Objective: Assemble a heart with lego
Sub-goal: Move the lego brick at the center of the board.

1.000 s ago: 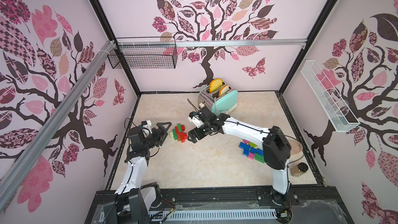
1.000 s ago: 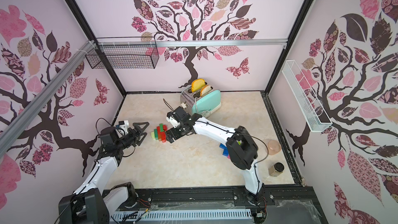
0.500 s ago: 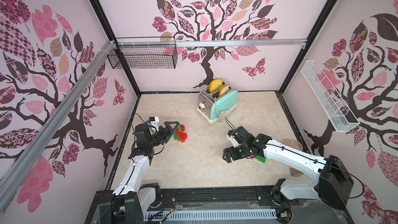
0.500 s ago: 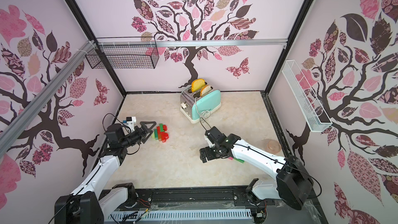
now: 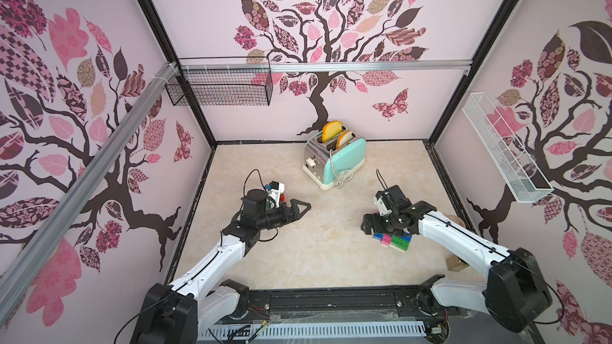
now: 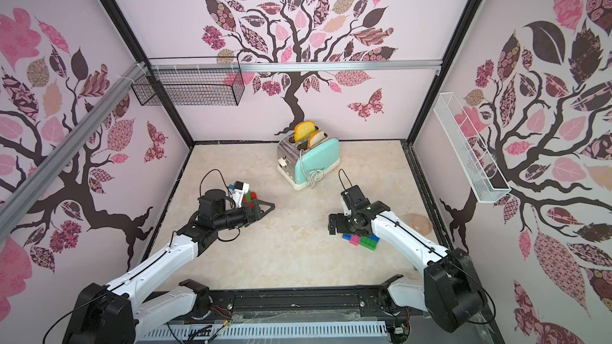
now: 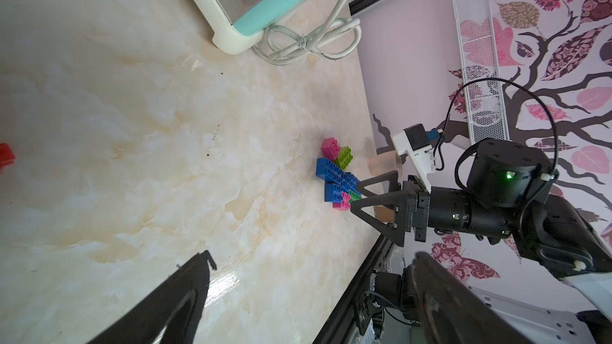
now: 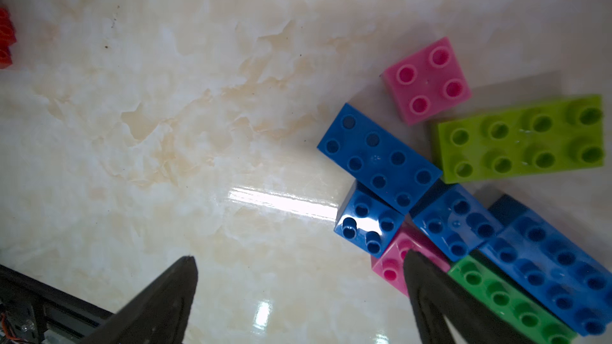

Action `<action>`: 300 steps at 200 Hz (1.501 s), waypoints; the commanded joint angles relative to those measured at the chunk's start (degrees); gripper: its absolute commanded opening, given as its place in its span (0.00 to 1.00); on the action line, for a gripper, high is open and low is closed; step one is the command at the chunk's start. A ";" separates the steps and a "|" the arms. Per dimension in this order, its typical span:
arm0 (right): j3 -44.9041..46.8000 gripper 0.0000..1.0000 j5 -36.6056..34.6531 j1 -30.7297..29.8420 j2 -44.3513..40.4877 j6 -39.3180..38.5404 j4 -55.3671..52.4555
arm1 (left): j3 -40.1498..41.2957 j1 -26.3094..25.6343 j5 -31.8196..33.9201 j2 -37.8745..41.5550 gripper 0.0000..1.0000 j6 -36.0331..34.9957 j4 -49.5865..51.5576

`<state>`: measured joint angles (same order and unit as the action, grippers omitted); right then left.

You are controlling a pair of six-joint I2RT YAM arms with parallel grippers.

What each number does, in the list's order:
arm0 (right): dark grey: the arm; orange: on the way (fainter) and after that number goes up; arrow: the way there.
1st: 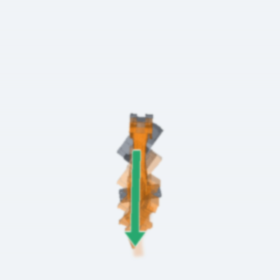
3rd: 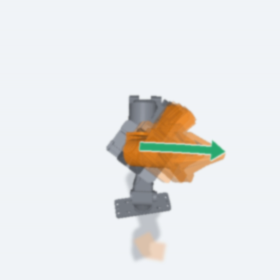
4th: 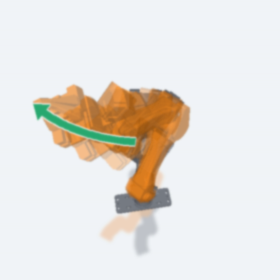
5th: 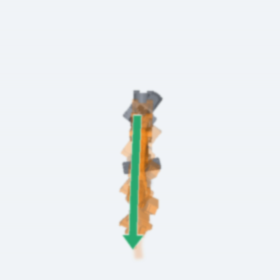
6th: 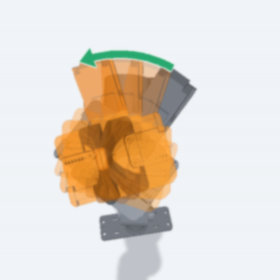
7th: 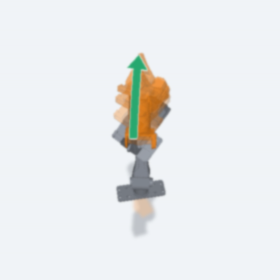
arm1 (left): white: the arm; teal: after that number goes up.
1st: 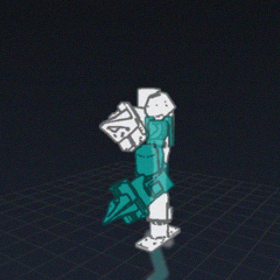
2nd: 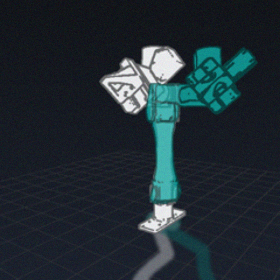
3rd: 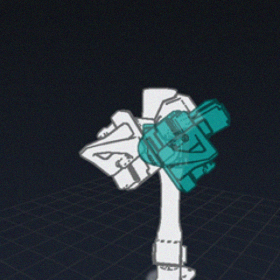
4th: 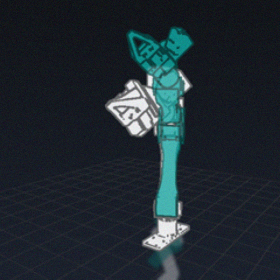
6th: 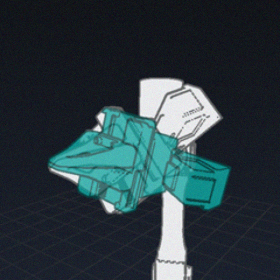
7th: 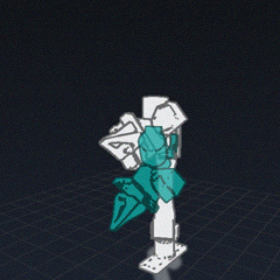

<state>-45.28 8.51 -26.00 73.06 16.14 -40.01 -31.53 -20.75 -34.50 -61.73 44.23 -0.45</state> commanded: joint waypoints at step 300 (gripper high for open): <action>-15.47 1.00 9.33 -14.22 26.96 -2.40 15.14 | -4.10 3.61 7.80 -1.86 0.97 -2.13 8.19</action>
<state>-60.16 16.75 -36.03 98.35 11.55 -23.66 -35.14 -19.94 -27.64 -65.39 42.00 5.78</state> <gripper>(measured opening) 0.995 0.974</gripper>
